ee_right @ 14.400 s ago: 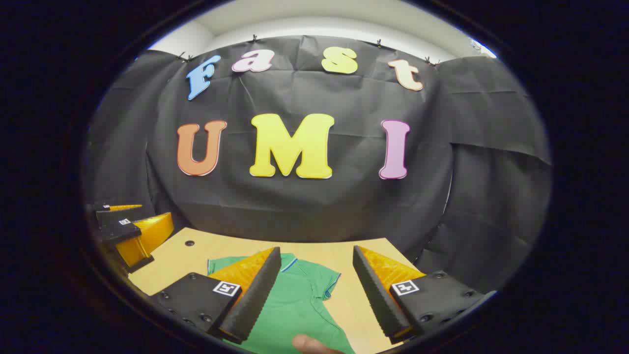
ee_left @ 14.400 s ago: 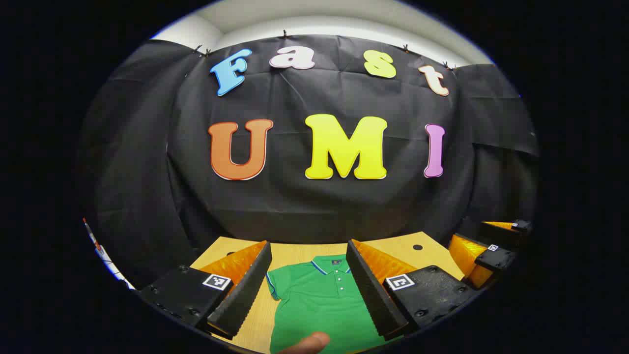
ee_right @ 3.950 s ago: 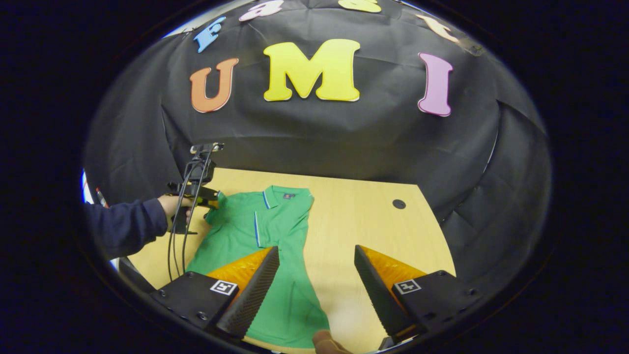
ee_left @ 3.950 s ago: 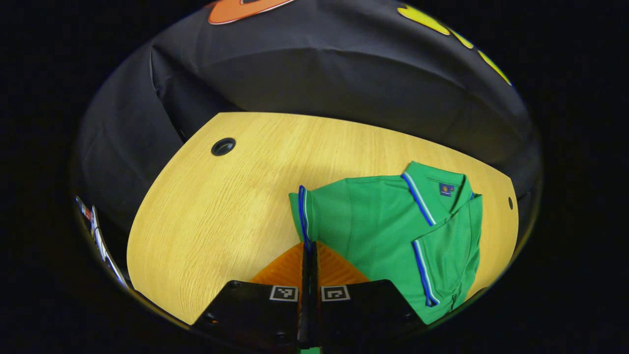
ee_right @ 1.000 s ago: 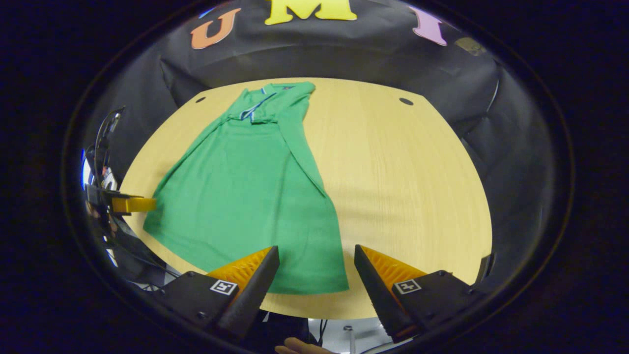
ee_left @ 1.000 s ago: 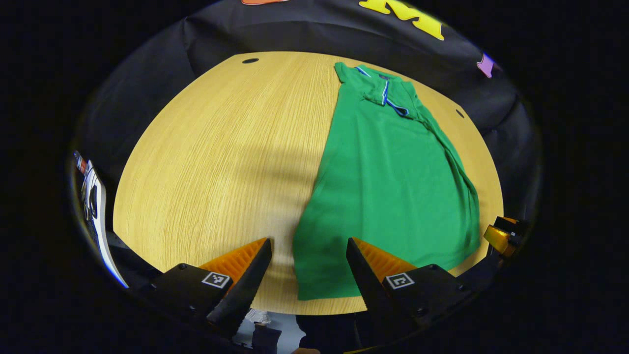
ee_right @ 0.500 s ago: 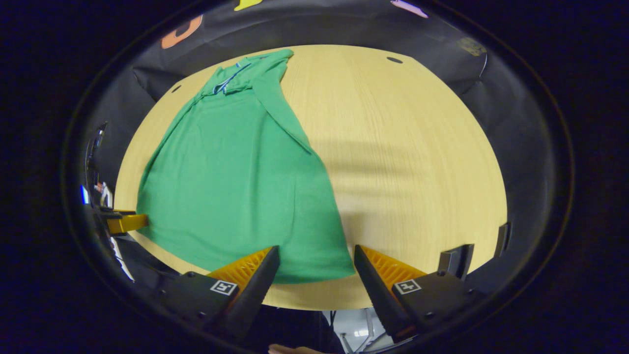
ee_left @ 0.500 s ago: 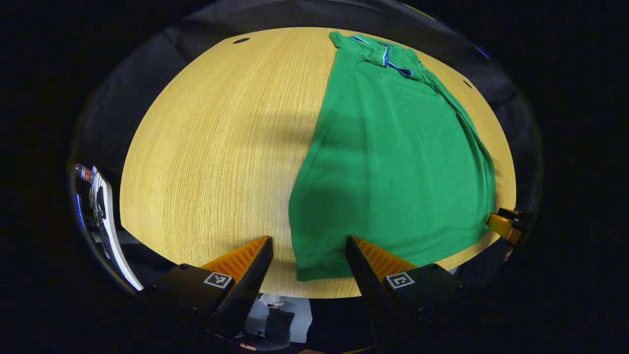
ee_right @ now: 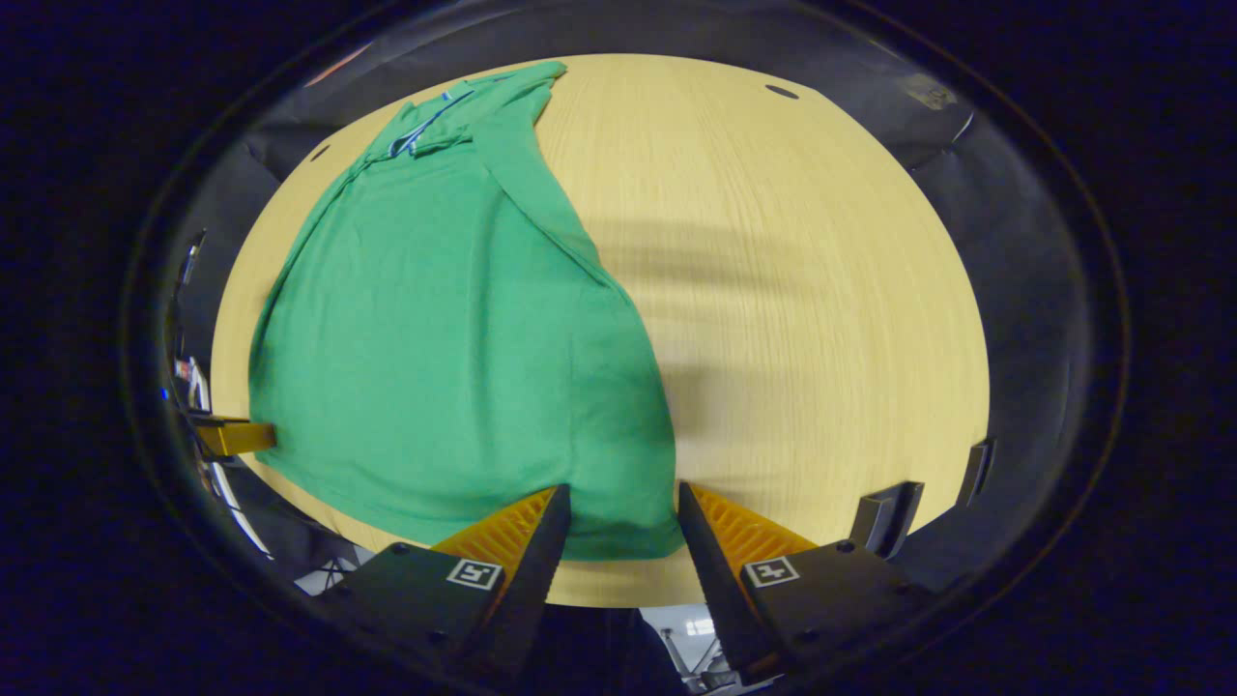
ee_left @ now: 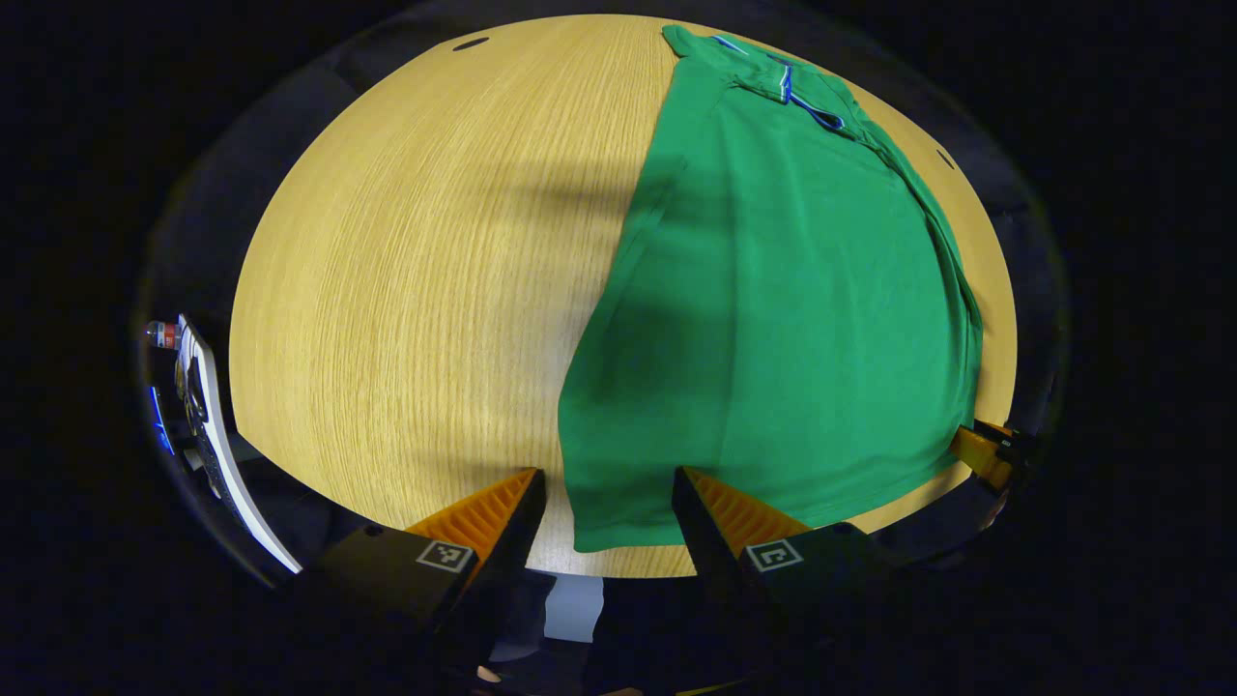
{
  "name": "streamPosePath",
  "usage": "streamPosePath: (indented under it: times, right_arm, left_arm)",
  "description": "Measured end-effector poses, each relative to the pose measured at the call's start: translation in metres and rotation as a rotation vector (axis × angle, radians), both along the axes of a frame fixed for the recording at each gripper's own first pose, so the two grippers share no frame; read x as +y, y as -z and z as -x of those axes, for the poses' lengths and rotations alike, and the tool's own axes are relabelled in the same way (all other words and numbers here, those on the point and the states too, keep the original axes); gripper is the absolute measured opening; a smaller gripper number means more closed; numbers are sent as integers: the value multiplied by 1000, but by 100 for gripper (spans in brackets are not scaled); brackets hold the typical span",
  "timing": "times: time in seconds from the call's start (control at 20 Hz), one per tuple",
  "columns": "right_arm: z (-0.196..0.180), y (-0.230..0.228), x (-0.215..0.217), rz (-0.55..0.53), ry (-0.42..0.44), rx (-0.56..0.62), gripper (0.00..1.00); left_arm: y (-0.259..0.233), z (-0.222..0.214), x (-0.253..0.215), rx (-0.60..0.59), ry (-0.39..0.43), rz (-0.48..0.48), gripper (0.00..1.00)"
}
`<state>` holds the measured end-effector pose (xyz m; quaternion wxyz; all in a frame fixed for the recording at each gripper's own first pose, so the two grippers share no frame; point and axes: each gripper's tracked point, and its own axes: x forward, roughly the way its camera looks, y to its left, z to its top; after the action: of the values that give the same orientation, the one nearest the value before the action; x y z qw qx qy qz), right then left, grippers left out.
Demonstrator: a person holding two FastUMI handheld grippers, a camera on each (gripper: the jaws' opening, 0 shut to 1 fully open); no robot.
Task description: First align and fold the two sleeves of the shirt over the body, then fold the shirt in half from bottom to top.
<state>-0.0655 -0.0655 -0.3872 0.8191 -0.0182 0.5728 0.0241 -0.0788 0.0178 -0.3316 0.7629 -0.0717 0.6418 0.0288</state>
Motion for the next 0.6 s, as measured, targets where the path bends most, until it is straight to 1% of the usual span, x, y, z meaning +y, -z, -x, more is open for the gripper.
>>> streamPosePath:
  times: [0.05, 0.1, 0.15, 0.2, 0.25, 0.3, 0.35, 0.45, 0.5, 0.55, 0.6]
  right_arm:
    - [0, 0, 0, 3, -7, 3, 75]
    - [0, 0, 0, 7, -16, 3, 72]
    - [-3, 1, 1, 6, -9, -1, 64]
    - [-2, -1, 0, 4, 0, 5, 56]
    - [-2, 0, 1, 9, -6, 11, 48]
    - [-2, 0, 1, 13, -14, 14, 41]
    - [-2, 0, 1, 15, -20, 19, 41]
    - [-1, -1, 2, 17, -37, 23, 41]
    - [-4, -1, 2, 9, -23, 9, 41]
    - [-2, 1, 3, 3, -6, 29, 24]
    - [-4, 0, 3, -1, 0, 29, 8]
  left_arm:
    - [-1, -1, -1, 0, 9, 0, 83]
    - [-2, -1, -3, 2, 24, 0, 79]
    - [-4, -2, -4, 0, 35, 0, 68]
    - [-6, -3, -6, 2, 44, 1, 63]
    - [-8, -5, -8, 5, 49, 2, 56]
    - [-10, -8, -10, 6, 50, 4, 53]
    - [-13, -11, -12, 9, 48, 7, 51]
    - [-19, -18, -17, 7, 49, 15, 33]
    - [-23, -22, -20, 3, 45, 19, 28]
    - [-26, -26, -22, 2, 45, 22, 19]
    - [-30, -31, -24, -6, 46, 24, 16]
